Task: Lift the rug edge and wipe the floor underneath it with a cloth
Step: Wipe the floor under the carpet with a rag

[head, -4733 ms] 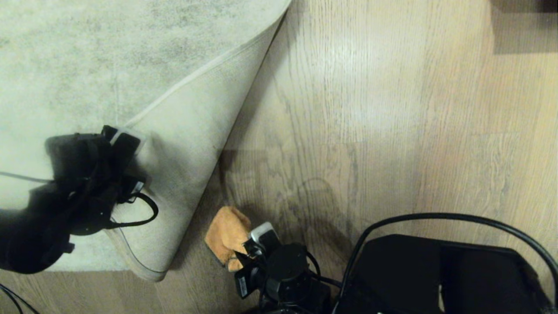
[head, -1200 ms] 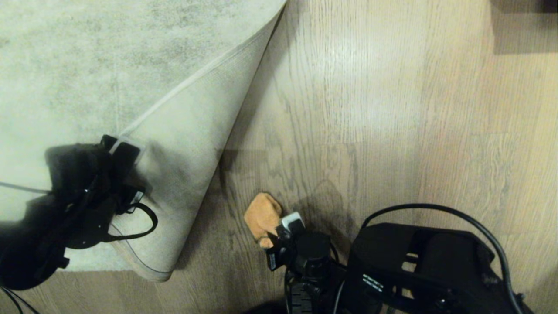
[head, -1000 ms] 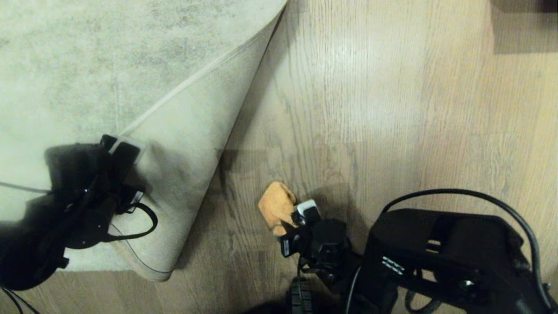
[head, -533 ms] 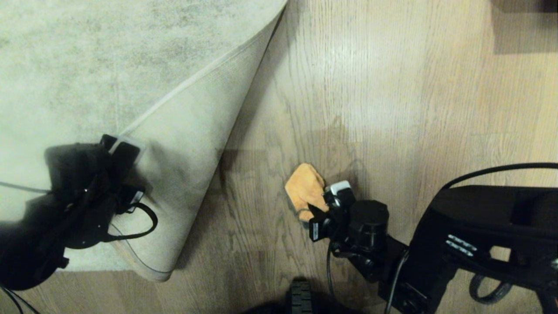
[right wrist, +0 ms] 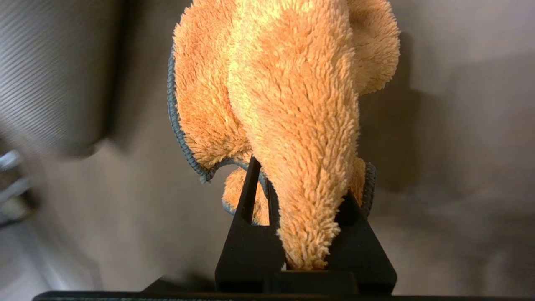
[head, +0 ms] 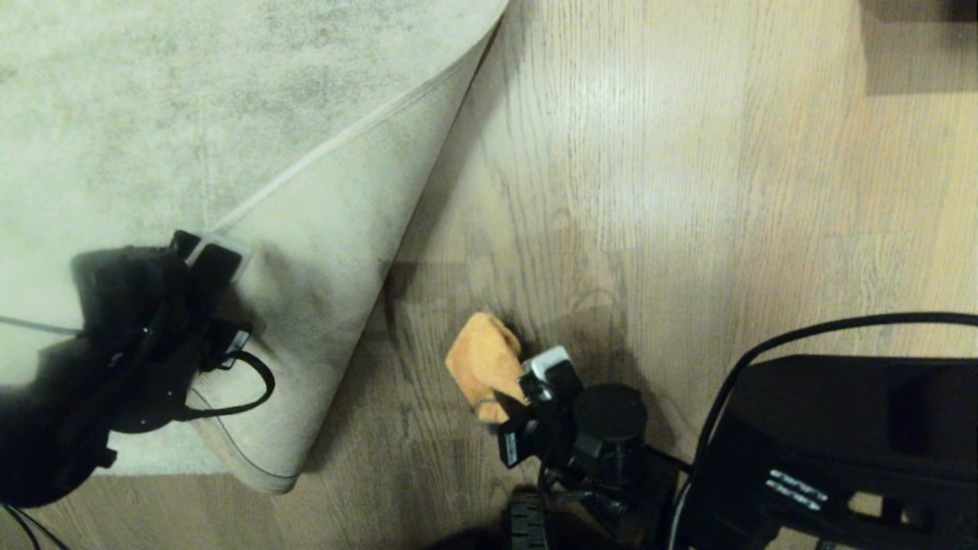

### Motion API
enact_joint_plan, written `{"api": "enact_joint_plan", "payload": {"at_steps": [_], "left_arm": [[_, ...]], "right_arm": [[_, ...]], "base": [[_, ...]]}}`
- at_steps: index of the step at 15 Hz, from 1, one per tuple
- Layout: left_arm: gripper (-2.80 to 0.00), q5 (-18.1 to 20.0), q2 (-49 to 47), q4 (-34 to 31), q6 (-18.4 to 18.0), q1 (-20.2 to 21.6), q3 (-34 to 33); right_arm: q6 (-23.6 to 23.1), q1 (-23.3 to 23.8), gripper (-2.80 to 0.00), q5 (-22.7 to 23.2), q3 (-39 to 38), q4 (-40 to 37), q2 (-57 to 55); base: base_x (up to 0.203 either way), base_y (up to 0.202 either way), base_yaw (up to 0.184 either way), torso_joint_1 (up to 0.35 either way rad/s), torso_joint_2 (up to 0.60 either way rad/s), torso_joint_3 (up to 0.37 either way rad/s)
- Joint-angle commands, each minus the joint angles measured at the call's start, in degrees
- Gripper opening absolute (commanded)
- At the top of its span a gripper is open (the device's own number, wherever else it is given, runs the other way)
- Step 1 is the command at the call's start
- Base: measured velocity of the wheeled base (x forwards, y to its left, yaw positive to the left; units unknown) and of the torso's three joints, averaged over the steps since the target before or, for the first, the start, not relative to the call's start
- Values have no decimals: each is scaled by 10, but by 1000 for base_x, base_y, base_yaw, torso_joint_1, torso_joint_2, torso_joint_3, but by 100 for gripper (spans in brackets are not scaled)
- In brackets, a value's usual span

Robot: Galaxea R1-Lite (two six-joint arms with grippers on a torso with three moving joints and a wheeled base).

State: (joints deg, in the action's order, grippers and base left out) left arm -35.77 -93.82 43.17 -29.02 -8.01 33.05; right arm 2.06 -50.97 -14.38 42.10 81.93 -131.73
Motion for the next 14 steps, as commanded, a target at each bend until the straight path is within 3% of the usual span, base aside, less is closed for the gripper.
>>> {"api": "enact_joint_plan", "payload": {"at_steps": [1, 7, 14], "left_arm": [[-280, -3, 7, 3, -2, -4, -3], [-280, -4, 9, 3, -2, -7, -4], [-280, -7, 2, 3, -2, -6, -10]], "right_arm": [[0, -30, -280, 0, 24, 4, -48], [1, -80, -280, 3, 137, -2, -165], [21, -39, -280, 2, 160, -8, -186]], "base": [[0, 0, 0, 0, 0, 0], [0, 0, 0, 0, 0, 0], [0, 0, 0, 0, 0, 0]]}}
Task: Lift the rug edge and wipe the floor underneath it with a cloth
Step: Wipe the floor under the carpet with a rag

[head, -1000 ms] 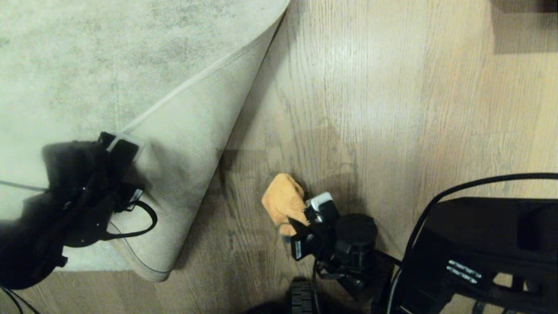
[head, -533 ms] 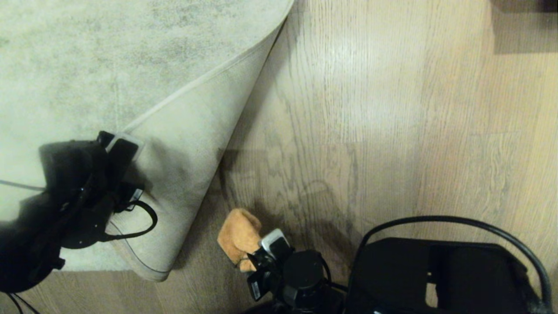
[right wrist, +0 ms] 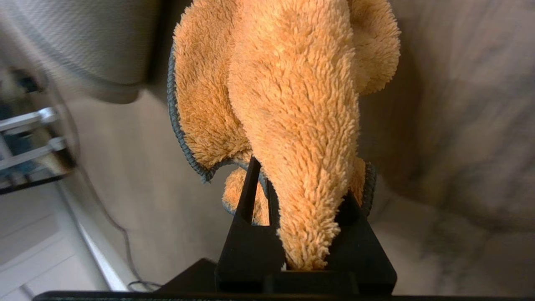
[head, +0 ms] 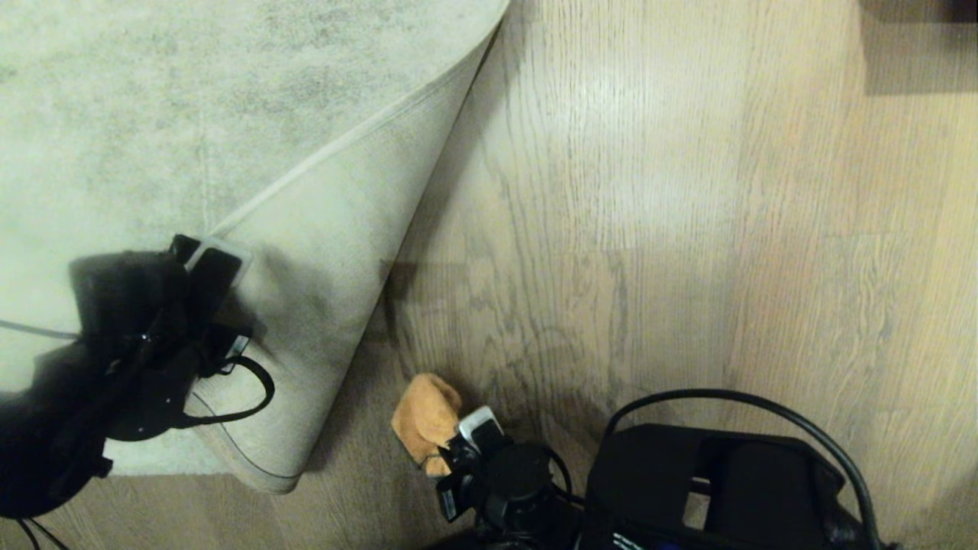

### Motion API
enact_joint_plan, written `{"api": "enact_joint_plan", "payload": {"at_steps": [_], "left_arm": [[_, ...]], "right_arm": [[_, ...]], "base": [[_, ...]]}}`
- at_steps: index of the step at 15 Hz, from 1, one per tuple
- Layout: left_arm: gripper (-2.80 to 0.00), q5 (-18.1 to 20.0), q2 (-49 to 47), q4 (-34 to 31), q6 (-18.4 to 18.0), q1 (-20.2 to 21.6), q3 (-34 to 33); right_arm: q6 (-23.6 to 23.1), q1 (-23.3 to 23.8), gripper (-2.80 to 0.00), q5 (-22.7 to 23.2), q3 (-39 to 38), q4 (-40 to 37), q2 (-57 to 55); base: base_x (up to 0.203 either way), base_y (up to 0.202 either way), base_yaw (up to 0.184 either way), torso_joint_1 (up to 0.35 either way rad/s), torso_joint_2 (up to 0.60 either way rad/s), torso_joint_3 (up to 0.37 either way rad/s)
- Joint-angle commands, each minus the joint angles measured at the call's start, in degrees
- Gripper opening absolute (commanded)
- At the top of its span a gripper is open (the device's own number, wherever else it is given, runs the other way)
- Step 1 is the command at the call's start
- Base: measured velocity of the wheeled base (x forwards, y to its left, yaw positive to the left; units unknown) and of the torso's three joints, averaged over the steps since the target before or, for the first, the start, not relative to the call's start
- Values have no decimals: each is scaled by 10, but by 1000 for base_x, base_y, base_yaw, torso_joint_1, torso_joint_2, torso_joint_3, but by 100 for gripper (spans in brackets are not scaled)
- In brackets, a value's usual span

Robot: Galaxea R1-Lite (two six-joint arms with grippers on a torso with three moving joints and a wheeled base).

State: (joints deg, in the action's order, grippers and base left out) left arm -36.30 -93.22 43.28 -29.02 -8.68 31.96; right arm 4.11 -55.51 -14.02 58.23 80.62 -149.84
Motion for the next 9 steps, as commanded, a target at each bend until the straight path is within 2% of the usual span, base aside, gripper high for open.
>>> {"api": "enact_joint_plan", "payload": {"at_steps": [1, 9], "left_arm": [[-280, -2, -5, 2, -2, 1, 1], [-280, -2, -15, 2, -1, 1, 3]], "right_arm": [[0, 21, -280, -1, -1, 6, -3], [-3, 122, -280, -2, -21, -3, 57]], "base": [[0, 0, 0, 0, 0, 0], [0, 0, 0, 0, 0, 0]]}}
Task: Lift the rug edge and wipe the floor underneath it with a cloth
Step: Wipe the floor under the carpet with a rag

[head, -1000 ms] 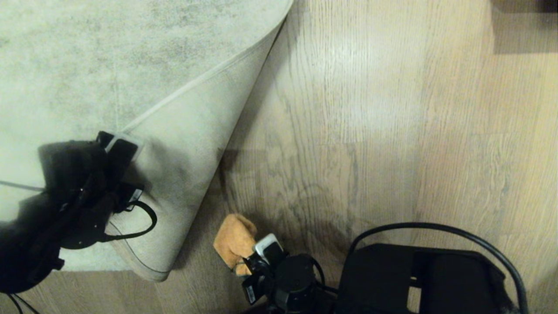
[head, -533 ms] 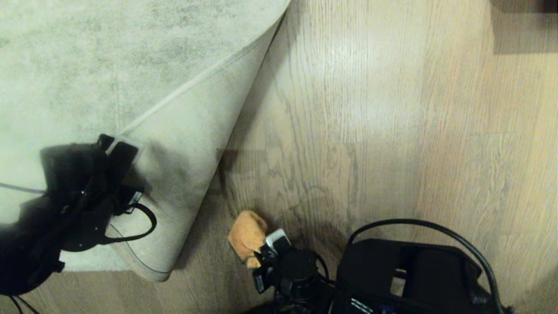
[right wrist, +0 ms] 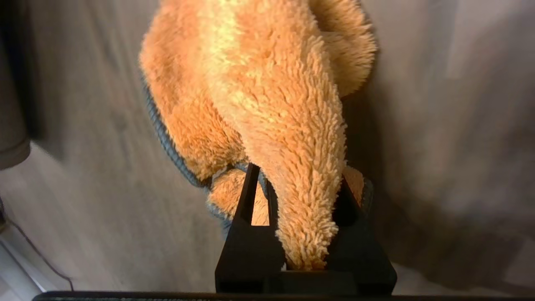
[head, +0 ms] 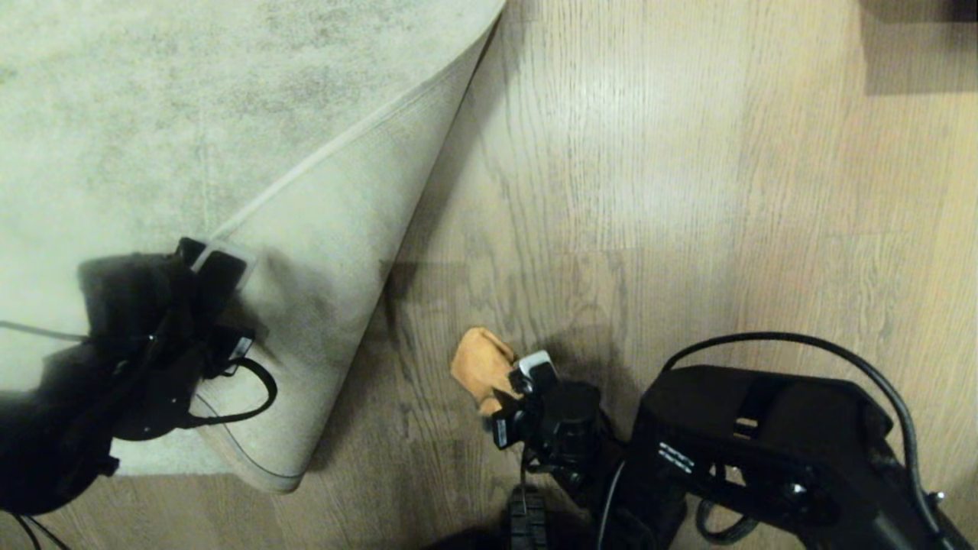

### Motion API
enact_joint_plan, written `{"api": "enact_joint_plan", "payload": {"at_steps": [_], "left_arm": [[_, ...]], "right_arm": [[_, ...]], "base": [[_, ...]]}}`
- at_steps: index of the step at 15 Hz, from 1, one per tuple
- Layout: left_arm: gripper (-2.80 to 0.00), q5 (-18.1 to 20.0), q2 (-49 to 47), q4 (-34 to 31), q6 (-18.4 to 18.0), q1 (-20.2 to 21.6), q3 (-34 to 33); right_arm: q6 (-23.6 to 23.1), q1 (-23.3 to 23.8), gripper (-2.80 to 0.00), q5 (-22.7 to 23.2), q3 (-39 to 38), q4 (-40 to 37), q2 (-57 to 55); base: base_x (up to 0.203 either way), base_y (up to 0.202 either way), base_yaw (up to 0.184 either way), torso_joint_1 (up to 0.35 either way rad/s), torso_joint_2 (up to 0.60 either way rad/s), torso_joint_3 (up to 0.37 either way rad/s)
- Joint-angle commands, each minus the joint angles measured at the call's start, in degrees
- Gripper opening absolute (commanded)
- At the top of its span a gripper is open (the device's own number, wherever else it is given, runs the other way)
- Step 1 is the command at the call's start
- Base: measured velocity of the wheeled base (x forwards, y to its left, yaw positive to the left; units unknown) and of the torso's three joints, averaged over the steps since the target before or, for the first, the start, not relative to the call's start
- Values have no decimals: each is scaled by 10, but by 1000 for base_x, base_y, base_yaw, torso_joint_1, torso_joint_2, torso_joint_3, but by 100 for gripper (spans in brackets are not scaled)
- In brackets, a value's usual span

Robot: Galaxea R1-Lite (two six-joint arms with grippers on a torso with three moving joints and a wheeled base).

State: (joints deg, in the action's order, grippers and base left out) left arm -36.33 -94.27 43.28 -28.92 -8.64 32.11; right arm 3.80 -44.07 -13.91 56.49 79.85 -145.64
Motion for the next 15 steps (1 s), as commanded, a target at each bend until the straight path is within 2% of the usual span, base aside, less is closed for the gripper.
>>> {"api": "enact_joint_plan", "payload": {"at_steps": [1, 4, 7, 10, 15], "left_arm": [[-280, -1, -5, 2, -2, 0, 2], [-280, -1, -4, 2, -2, 0, 2], [-280, -1, -4, 2, -2, -1, 3], [-280, -1, -5, 2, -1, -1, 1], [-280, 0, -6, 2, 0, -1, 1]], "right_arm": [[-1, 19, -280, -3, -12, 5, 28], [-2, 49, -280, -3, -43, 1, 68], [-4, 56, -280, -4, -72, -1, 98], [-14, 24, -280, -5, -75, 0, 99], [-14, -72, -280, -5, -55, -1, 55]], "base": [[0, 0, 0, 0, 0, 0], [0, 0, 0, 0, 0, 0], [0, 0, 0, 0, 0, 0], [0, 0, 0, 0, 0, 0], [0, 0, 0, 0, 0, 0]]}}
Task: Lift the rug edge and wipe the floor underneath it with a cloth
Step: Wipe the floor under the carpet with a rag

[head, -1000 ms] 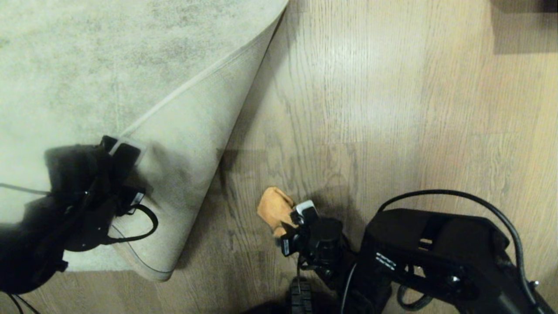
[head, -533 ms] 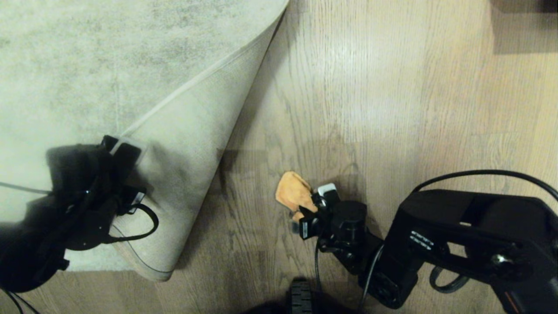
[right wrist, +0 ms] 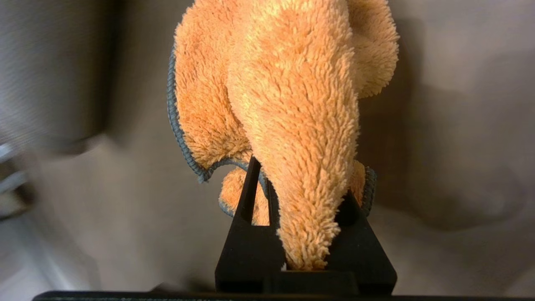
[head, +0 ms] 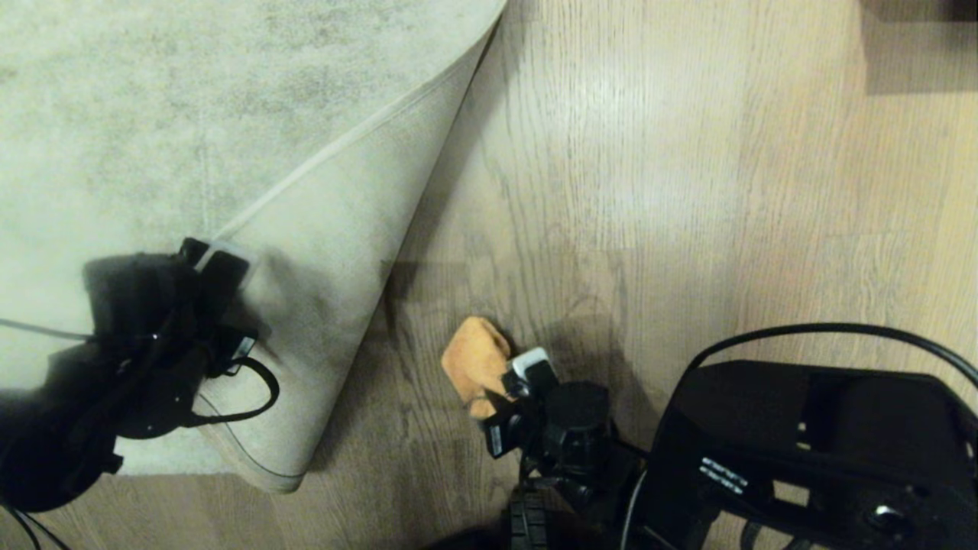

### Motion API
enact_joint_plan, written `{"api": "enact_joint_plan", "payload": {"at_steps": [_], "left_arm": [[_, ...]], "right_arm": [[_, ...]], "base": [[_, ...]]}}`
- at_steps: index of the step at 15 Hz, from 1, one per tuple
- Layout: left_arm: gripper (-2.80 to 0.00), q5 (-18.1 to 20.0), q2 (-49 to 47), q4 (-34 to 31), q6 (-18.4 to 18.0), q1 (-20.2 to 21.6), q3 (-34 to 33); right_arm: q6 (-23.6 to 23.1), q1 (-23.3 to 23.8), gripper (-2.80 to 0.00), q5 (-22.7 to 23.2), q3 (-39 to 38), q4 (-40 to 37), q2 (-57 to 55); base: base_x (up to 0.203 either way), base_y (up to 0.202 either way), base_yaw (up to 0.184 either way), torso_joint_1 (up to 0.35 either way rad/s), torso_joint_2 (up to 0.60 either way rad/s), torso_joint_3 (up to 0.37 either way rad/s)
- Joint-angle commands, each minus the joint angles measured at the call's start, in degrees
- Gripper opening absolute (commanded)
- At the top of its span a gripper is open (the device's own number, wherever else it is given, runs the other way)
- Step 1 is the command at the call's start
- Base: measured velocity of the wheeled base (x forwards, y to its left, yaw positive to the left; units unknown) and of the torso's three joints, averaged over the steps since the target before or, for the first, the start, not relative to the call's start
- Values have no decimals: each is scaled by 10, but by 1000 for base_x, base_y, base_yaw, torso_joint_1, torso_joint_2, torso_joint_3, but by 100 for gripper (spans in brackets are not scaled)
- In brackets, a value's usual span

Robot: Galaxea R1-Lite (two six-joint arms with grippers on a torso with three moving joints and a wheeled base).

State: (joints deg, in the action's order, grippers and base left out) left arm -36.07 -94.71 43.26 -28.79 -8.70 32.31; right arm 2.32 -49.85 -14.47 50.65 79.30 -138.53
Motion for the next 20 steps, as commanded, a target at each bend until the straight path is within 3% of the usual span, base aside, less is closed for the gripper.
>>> {"api": "enact_joint_plan", "payload": {"at_steps": [1, 5, 13, 20], "left_arm": [[-280, -2, 0, 3, -1, 0, 0], [-280, -2, 1, 3, -1, -1, -1], [-280, -5, -10, 2, 18, -9, -17], [-280, -6, -23, 3, 17, -10, -15]], "right_arm": [[1, -31, -280, 1, 17, 4, -32], [1, -75, -280, 1, 38, 5, -81], [3, -76, -280, 0, 83, 4, -133], [1, -10, -280, 0, 81, 6, -91]], "base": [[0, 0, 0, 0, 0, 0], [0, 0, 0, 0, 0, 0], [0, 0, 0, 0, 0, 0], [0, 0, 0, 0, 0, 0]]}}
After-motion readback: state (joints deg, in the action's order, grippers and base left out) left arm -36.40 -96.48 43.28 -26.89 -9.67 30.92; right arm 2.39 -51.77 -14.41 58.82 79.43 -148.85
